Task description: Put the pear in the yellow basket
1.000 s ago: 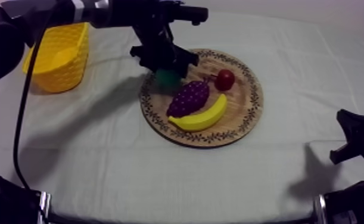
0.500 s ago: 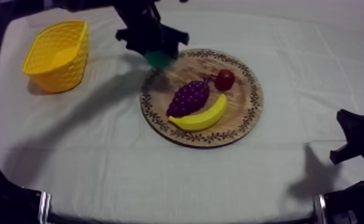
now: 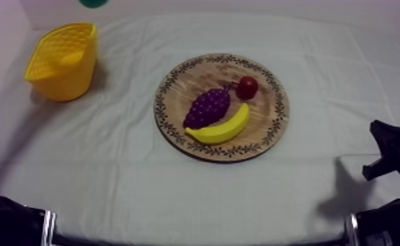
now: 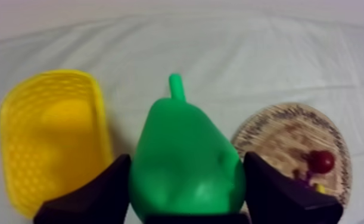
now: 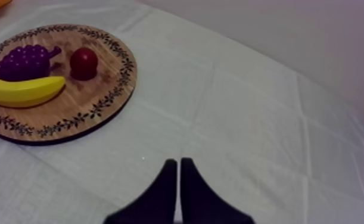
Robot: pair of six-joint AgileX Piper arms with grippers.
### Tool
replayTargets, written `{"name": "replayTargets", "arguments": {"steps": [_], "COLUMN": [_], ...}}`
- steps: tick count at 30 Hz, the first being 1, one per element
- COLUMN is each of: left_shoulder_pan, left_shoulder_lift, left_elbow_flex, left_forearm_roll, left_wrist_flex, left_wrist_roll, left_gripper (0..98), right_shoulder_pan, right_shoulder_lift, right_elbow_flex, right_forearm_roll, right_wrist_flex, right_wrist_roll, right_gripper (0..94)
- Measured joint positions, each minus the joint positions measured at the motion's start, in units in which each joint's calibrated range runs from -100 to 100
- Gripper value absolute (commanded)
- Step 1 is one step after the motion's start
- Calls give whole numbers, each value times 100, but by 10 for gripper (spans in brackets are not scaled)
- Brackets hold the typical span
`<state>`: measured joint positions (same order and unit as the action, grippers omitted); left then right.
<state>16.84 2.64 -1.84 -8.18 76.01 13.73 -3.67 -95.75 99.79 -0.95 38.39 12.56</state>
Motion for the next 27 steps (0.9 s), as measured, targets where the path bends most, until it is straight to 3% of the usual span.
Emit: {"name": "replayTargets", "arguments": {"steps": [12, 20, 27], "left_shoulder_pan": [-1108, -1393, -1454], "left_shoulder_lift": [378, 1387, 2040], "left_elbow_flex": [929, 677, 588], "left_forearm_roll": [-190, -254, -266], "left_wrist_flex": [-349, -536, -693], "left_wrist_roll": [-429, -711, -829], "left_gripper": [580, 616, 789], "right_shoulder_pan": [0, -3, -12], "right_shoulder_lift": [0, 0, 0], "right_elbow_flex": [0, 0, 0], "right_forearm_roll": [0, 0, 0], "right_wrist_flex": [0, 0, 0], "right_wrist_roll": [0, 0, 0], "right_gripper": [3, 3, 3]}}
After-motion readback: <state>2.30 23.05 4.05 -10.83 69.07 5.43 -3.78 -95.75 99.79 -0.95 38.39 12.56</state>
